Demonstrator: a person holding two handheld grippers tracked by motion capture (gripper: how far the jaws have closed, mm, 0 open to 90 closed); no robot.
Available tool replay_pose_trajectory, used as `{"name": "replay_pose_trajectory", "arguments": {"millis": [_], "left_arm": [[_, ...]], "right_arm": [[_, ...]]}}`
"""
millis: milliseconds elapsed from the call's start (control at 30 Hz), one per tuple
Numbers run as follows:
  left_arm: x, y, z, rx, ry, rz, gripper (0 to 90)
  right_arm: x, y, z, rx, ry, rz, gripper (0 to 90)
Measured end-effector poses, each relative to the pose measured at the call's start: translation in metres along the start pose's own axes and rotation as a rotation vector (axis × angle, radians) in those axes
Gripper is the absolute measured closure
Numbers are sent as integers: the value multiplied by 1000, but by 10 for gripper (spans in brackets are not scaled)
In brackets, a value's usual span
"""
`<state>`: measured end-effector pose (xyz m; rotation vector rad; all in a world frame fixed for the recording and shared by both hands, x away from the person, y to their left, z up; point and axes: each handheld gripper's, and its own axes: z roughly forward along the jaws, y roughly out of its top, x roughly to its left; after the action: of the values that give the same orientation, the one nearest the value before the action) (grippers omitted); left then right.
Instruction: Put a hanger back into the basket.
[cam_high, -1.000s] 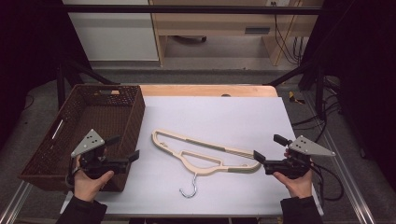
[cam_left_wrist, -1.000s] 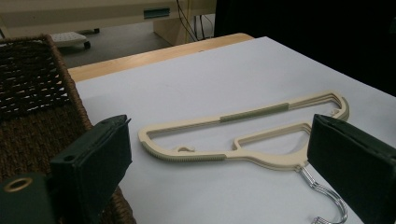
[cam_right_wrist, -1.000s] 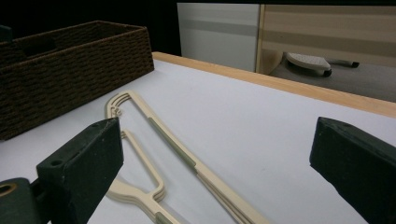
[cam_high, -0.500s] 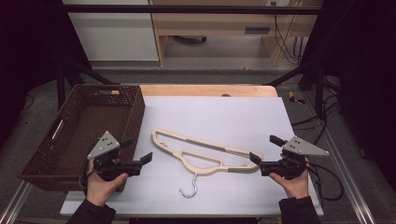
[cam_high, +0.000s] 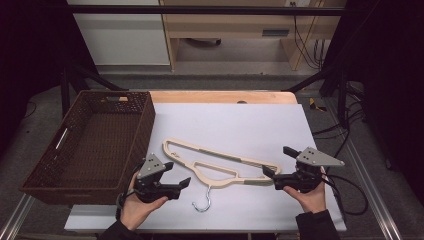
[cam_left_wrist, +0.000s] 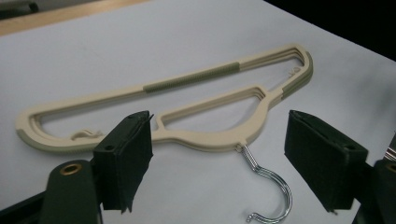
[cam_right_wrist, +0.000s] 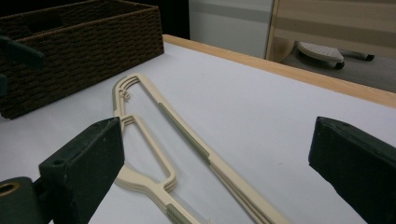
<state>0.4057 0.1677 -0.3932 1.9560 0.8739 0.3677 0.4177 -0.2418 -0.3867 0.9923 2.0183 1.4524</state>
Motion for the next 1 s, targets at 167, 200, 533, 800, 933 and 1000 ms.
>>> {"name": "replay_pose_trajectory", "arguments": {"millis": [167,200,533,800,933,1000], "left_arm": [[-8,-8,20,70,-25,-12,299],[-11,-9,24,86,-32,-8,318],[-32,-17,66,201,-58,-11,474],[-39,-25,90,285,-32,-29,627],[-40,-28,96,302,-22,-49,697],[-40,-28,97,305,-18,-46,741]], "right_arm": [[1,0,2,4,2,2,40],[1,-1,2,6,3,1,40],[2,-2,5,18,4,-9,41],[2,-2,5,20,3,-7,41],[2,-2,6,23,3,-6,41],[2,-2,7,23,3,-9,41]]}}
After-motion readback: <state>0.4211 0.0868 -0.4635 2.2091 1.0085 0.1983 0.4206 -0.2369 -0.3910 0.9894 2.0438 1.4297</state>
